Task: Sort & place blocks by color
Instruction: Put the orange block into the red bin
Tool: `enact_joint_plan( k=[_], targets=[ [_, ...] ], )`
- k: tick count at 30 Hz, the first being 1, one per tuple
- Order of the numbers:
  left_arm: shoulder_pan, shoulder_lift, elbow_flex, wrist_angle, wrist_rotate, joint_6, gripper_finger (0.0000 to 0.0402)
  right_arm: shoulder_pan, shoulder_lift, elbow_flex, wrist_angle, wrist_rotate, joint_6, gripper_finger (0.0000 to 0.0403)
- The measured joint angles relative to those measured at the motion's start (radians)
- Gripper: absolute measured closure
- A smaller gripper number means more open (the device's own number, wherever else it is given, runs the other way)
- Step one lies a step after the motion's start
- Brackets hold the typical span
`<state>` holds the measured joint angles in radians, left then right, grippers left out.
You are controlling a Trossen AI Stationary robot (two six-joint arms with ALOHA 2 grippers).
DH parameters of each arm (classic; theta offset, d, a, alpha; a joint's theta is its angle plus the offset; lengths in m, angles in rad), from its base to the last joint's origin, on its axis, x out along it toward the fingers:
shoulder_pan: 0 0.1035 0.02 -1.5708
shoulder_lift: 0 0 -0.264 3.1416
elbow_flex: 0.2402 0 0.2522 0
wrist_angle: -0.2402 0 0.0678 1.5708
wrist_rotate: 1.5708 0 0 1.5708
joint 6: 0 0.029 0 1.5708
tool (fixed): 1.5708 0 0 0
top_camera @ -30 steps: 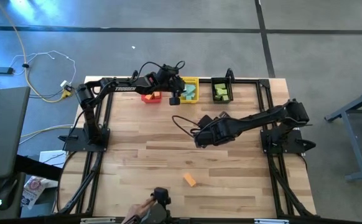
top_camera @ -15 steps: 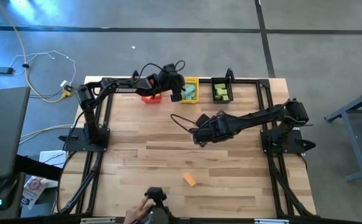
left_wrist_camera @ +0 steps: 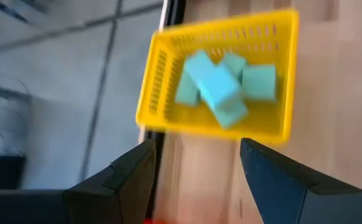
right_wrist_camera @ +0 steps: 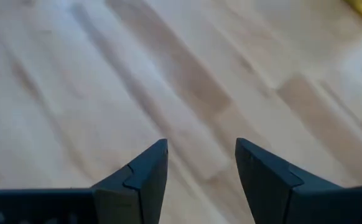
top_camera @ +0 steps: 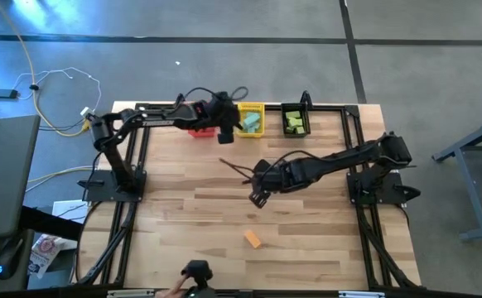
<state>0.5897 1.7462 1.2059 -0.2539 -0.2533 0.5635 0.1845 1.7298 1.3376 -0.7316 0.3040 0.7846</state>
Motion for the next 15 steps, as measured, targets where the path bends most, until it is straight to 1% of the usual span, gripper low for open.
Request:
enact_joint_plan(
  k=[2,5,7,12,15],
  targets=[
    [0.021,-0.034,0.000,-0.065,0.047,-0.039,0.0183,0.018,0.000,0.000,0.049,-0.006,0.000,0.0229],
    [0.055,-0.089,0.000,-0.153,0.153,-0.107,0.0183,0.044,0.000,0.000,0.140,-0.041,0.000,0.0229],
    [0.061,-0.120,0.000,-0.196,0.196,-0.142,0.0183,0.064,0.000,0.000,0.204,-0.058,0.015,0.0229],
    [0.054,-0.204,0.000,-0.293,0.214,-0.191,0.0183,0.112,0.000,0.000,0.334,-0.068,0.075,0.0229],
    [0.040,-0.249,0.000,-0.316,0.212,-0.211,0.0183,0.142,0.000,0.000,0.388,-0.043,0.112,0.0229]
  ],
)
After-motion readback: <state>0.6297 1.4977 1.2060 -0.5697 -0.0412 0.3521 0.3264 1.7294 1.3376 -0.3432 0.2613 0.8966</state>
